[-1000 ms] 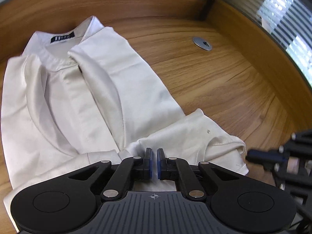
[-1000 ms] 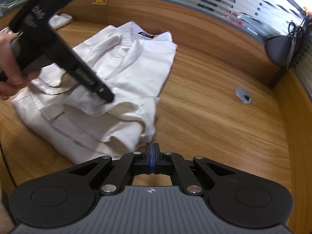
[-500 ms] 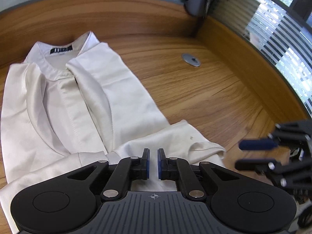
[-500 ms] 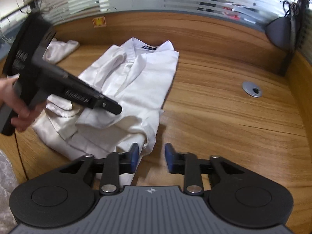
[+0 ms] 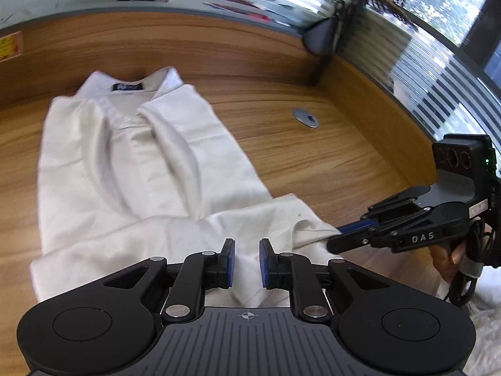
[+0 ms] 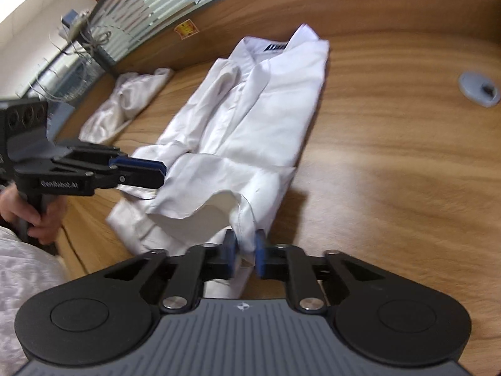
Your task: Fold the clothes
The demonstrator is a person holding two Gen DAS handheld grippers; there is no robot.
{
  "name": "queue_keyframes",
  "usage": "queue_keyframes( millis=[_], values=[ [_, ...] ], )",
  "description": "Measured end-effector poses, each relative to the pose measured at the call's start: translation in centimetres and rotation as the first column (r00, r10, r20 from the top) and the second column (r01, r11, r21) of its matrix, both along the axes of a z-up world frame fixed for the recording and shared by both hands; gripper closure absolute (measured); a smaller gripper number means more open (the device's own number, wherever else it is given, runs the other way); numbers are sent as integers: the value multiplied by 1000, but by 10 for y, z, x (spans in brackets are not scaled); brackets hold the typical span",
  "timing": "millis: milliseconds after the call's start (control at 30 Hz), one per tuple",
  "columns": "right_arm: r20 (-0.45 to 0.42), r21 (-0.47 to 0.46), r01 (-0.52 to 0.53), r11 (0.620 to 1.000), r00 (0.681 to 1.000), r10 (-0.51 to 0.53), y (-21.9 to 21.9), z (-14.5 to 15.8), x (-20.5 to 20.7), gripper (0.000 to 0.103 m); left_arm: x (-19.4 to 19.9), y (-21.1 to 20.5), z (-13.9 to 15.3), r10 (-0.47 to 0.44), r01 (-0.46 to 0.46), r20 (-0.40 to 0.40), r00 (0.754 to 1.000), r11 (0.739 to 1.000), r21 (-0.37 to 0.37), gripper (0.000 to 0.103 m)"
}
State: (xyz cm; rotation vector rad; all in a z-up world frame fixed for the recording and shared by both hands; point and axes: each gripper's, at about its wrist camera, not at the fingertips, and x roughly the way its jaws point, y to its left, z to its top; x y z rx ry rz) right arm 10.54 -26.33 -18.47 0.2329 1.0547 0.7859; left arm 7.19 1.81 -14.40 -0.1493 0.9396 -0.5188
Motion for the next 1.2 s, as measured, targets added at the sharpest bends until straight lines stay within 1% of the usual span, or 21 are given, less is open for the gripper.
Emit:
queue_keyframes(
  millis=[100, 167, 300, 367, 400, 433, 467, 533, 567, 600, 667, 700, 800, 833, 900, 933, 1000, 1067, 1100, 1167, 1200],
  values=[
    [2, 17, 1, 1000, 1000, -1, 4, 6, -6, 89, -5, 11, 0, 31, -31, 0, 1000, 999, 7, 85],
    [8, 27, -4, 1000, 1000, 3, 7, 11, -10, 88, -7, 18, 0, 61, -61, -6, 998, 998, -2, 85],
    [21, 27, -20, 999, 1000, 19, 12, 18, -16, 88, -7, 24, 0, 71, -71, -8, 997, 997, -29, 85],
    [31, 22, -31, 999, 999, 30, 14, 21, -18, 89, -5, 21, -1, 54, -55, -9, 998, 998, -27, 85],
    [44, 13, -32, 999, 999, 31, 15, 23, -20, 92, -4, 17, -2, 40, -41, -8, 999, 999, -20, 85],
    [56, -3, -30, 1000, 998, 30, 16, 24, -21, 98, -4, 13, -3, 26, -26, -7, 1000, 1000, -12, 85],
    [68, -24, -25, 999, 997, 26, 18, 26, -22, 101, -3, 10, -5, 12, -12, -6, 1000, 1000, -4, 84],
    [101, -73, -11, 997, 995, 19, 23, 30, -25, 102, -3, 1, -5, -25, 25, 2, 1000, 1000, 2, 78],
    [122, -104, -3, 995, 992, 15, 26, 33, -27, 102, -4, -3, -6, -43, 43, 6, 999, 999, 9, 73],
    [146, -141, 10, 990, 989, 11, 29, 35, -29, 102, -4, -7, -6, -65, 65, 10, 998, 998, 18, 70],
    [196, -240, 37, 970, 981, 11, 37, 38, -34, 103, -6, -15, -8, -104, 103, 10, 995, 994, 36, 68],
    [223, -303, 46, 952, 974, 24, 43, 39, -38, 103, -6, -18, -10, -122, 121, 6, 993, 991, 48, 66],
    [286, -453, 63, 889, 955, 78, 59, 38, -52, 103, -8, -26, -15, -152, 152, -3, 988, 984, 91, 64],
    [300, -496, 70, 865, 949, 95, 64, 37, -56, 103, -9, -27, -16, -160, 160, -5, 987, 982, 104, 64],
    [324, -565, 81, 821, 937, 130, 74, 34, -66, 103, -10, -30, -16, -171, 168, 5, 985, 977, 131, 59],
    [332, -589, 87, 803, 932, 143, 78, 32, -70, 103, -11, -32, -16, -177, 174, 11, 984, 974, 144, 58],
    [343, -628, 106, 771, 927, 153, 87, 26, -75, 103, -13, -35, -15, -194, 188, 18, 981, 968, 165, 52],
    [355, -660, 130, 740, 922, 155, 92, 22, -78, 103, -15, -38, -14, -217, 210, 21, 976, 961, 179, 49],
    [361, -669, 138, 730, 920, 156, 94, 21, -79, 103, -16, -40, -14, -228, 220, 23, 973, 957, 187, 48],
    [377, -665, 153, 731, 914, 151, 96, 21, -81, 103, -19, -43, -14, -247, 234, 35, 968, 949, 211, 48],
    [390, -665, 165, 728, 909, 151, 96, 23, -82, 102, -20, -46, -15, -252, 234, 49, 966, 943, 237, 48]
  ],
)
